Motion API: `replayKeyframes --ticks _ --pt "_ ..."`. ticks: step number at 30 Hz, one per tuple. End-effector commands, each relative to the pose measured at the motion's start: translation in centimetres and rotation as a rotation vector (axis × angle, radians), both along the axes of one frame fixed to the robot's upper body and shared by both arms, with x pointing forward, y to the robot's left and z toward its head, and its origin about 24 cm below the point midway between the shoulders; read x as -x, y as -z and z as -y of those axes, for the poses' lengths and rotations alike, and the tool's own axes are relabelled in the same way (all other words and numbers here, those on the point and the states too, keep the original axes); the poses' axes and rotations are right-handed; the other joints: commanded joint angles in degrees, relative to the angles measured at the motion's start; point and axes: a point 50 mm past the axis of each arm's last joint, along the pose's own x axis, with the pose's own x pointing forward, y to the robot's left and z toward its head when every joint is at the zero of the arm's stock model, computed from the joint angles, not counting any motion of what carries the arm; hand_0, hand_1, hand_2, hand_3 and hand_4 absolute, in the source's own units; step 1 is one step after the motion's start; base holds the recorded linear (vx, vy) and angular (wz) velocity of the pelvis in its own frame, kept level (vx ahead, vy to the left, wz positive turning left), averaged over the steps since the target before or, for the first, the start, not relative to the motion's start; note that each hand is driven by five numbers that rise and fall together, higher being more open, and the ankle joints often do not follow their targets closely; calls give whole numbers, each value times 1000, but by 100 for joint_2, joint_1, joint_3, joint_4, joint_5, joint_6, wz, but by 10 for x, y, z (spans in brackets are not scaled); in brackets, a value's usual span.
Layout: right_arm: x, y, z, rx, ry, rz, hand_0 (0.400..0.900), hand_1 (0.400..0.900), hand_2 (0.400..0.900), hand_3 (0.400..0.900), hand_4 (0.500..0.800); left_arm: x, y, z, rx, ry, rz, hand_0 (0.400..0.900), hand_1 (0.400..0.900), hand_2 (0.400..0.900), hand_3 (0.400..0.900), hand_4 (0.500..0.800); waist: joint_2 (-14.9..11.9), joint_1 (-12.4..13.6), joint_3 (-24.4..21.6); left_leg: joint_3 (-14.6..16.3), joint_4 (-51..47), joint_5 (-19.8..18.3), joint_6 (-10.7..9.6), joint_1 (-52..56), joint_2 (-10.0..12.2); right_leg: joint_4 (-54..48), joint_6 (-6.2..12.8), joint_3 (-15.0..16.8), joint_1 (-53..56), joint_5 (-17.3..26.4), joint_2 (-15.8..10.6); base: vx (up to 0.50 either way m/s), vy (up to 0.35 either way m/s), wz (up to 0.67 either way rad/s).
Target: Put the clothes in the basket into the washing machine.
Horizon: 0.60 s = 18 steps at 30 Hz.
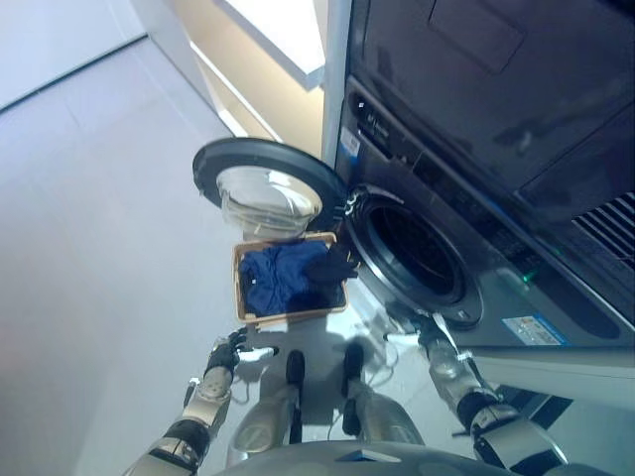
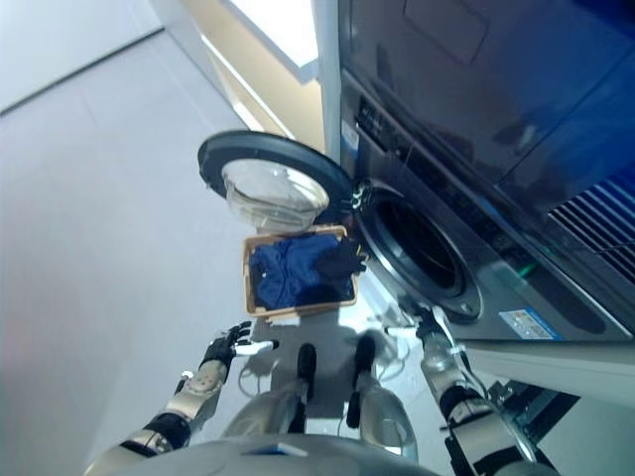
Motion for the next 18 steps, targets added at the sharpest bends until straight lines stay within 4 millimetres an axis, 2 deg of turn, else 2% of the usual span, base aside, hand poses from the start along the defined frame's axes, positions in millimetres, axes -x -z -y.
replayKeyframes --ticks 1,4,6,8,10,13,18 --pt "-80 -81 -23 240 -265 350 900 900 900 900 800 -33 -26 5 -26 47 180 900 900 900 900 800 -33 205 660 -258 431 -622 -270 -191 133 602 502 148 -5 -508 -288 -89 24 4" --pt "-107 -114 -38 446 -395 454 900 900 900 900 800 -41 -33 10 -26 65 238 900 900 900 900 800 6 365 858 -291 506 -541 -301 -565 130 599 511 127 -293 -418 -306 -90 27 11" --pt "-118 -127 -47 567 -467 474 900 900 900 900 800 -46 -37 15 -15 78 264 900 900 900 900 800 29 462 950 -314 533 -499 -326 -772 143 611 516 74 -477 -377 -324 -65 9 16" --pt "-126 -137 -43 722 -509 471 900 900 900 900 800 -50 -43 21 5 88 303 900 900 900 900 800 84 569 1067 -385 589 -474 -335 -981 111 643 514 26 -639 -365 -344 -58 -4 25" --pt "-132 -148 -31 928 -558 468 900 900 900 900 800 -55 -52 24 12 112 350 900 900 900 900 800 142 683 1195 -468 703 -487 -342 -1174 73 720 507 -33 -757 -402 -363 -55 -12 29" --pt "-139 -166 -13 1106 -553 459 900 900 900 900 800 -63 -63 30 31 142 405 900 900 900 900 800 250 762 1332 -571 883 -460 -339 -1527 -31 929 508 -158 -1052 -460 -452 -53 -1 31" --pt "-149 -208 19 1299 -477 461 900 900 900 900 800 -76 -92 39 78 208 535 900 900 900 900 800 552 947 1557 -711 1366 -529 -310 -2258 -236 1659 494 -257 -1865 -682 -654 -78 15 26"
